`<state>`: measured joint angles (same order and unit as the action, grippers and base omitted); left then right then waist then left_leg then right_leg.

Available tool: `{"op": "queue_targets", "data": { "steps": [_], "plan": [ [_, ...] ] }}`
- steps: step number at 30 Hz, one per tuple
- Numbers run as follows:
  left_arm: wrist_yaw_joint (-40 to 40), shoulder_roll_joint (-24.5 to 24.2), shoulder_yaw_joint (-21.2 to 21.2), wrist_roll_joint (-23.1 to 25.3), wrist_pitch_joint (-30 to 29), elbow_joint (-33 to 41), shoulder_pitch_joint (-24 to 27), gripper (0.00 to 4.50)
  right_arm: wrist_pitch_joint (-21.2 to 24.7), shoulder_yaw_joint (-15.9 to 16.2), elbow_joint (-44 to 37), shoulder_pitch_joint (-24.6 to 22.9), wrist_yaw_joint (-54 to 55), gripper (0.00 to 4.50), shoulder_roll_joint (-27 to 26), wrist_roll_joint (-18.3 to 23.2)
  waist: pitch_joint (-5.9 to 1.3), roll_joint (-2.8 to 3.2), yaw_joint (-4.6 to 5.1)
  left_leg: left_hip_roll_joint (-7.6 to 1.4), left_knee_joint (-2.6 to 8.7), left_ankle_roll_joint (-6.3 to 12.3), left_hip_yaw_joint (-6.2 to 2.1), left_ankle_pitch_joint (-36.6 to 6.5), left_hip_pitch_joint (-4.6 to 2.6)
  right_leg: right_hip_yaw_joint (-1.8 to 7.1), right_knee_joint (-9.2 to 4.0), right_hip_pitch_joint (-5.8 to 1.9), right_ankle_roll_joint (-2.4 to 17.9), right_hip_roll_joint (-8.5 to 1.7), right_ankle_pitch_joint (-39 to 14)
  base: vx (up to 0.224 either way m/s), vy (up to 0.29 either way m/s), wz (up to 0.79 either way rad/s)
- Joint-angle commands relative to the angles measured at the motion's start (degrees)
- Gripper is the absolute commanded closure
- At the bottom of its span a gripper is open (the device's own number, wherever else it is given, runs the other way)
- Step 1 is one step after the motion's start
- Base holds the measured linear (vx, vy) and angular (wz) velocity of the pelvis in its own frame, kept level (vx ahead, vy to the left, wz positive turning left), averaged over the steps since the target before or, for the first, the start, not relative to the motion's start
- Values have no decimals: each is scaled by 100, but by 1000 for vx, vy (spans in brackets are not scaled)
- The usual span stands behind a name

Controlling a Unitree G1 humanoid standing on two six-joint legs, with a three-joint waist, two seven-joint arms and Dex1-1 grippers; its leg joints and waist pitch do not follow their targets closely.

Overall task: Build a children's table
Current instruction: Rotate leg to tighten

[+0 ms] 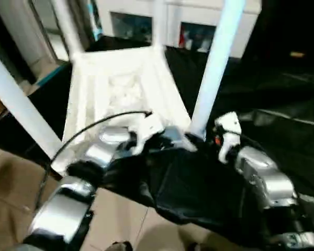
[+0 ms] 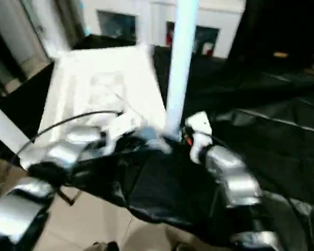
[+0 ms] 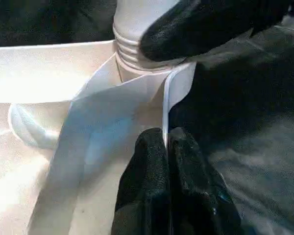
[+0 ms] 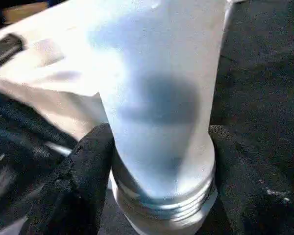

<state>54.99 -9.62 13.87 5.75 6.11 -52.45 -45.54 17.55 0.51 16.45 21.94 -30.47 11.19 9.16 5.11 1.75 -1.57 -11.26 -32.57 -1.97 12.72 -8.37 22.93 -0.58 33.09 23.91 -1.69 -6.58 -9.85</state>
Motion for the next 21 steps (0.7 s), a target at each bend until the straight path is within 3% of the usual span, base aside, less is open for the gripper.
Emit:
{"op": "queue_targets", "data": {
  "steps": [1, 2, 3, 5, 6, 7, 9, 12, 15, 16, 21],
  "plan": [
    [-532, 536, -127, -183, 23, -132, -129, 450, 315, 387, 454, -37, 527, 180, -452, -251, -355, -46, 17, -108, 425, 1, -132, -2038, -189, 40, -458, -119, 921, -69, -2320, 0, 0, 0],
    [-599, 658, -124, -177, 20, -187, -167, 450, 233, 461, 482, 24, 594, 180, -556, -300, -347, -53, 35, -102, 433, -31, -124, -2109, -192, 37, -481, -102, 898, -50, -2335, 0, 0, 0],
    [-661, 738, -115, -168, 43, -258, -207, 450, 170, 502, 494, 58, 656, 180, -637, -352, -358, -99, 43, -91, 431, -88, -134, -2202, -198, 26, -482, -113, 857, -48, -2368, 0, 0, 0],
    [-755, 845, -93, -130, 99, -387, -294, 450, 90, 500, 412, 96, 533, 110, -750, -285, -341, -82, 38, -81, 431, -57, -137, -2359, -221, 37, -521, -79, 789, -51, -2499, 0, 0, 0],
    [-770, 856, -92, -121, 113, -408, -310, 450, 90, 485, 387, 99, 504, 110, -763, -262, -344, -90, 42, -77, 431, -27, -138, -2391, -217, 36, -528, -84, 764, -48, -2537, 0, 0, 0],
    [-790, 871, -95, -103, 140, -429, -332, 450, 121, 475, 325, 98, 438, 110, -744, -196, -351, -53, 28, -82, 443, 30, -148, -2341, -202, 35, -527, -90, 738, -62, -2510, 0, 0, 0],
    [-628, 840, -82, -128, 201, -369, -309, 450, 192, 472, 209, 75, 240, 74, -625, -96, -351, -56, 34, -84, 457, 49, -152, -2308, -174, 25, -518, -112, 760, -48, -2332, 0, 0, 0],
    [-281, 761, -62, -175, 291, -262, -253, 450, 227, 530, 5, 24, -194, 65, -320, -20, -358, -60, 12, -96, 451, 103, -145, -2259, -179, 30, -503, -124, 809, -54, -2130, 0, 0, 0],
    [285, 569, 1, -234, 396, -154, -157, 450, 181, 588, -215, -57, -1016, 60, 243, 81, -386, -61, -20, -101, 411, 263, -114, -1933, -165, 35, -450, -166, 1027, -62, -1513, 0, 0, 0],
    [657, 429, 36, -299, 458, -76, -99, 450, 153, 582, -363, -109, -1667, 60, 686, 204, -391, -62, -51, -102, 393, 375, -102, -1778, -163, 30, -436, -190, 1118, -73, -1309, 0, 0, 0],
    [1417, 145, 9, -516, 424, 150, 11, 450, 190, 547, -532, -134, -2386, 60, 1201, 367, -402, -45, -121, -130, 346, 661, -72, -1261, -120, 0, -342, -228, 1434, -78, -815, 0, 0, 0]
  ]
}}
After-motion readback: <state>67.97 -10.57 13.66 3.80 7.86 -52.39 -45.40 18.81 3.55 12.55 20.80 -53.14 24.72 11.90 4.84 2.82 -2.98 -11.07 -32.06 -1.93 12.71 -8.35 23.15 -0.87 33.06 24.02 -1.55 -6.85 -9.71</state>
